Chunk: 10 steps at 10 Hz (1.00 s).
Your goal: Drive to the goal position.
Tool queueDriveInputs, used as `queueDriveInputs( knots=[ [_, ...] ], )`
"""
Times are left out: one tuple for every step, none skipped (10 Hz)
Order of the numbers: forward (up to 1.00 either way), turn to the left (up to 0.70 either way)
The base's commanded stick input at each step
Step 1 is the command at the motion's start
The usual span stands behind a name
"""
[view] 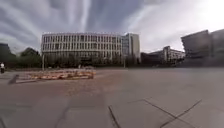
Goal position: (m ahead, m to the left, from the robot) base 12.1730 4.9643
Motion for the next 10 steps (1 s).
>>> queueDriveInputs(
  knots=[
    [0.85, 0.00],
    [0.85, 0.00],
    [0.85, 0.00],
    [0.85, 0.00],
    [0.85, 0.00],
    [0.85, 0.00],
    [0.85, 0.00],
    [0.85, 0.00],
    [0.85, 0.00],
    [0.85, 0.00]
  ],
)
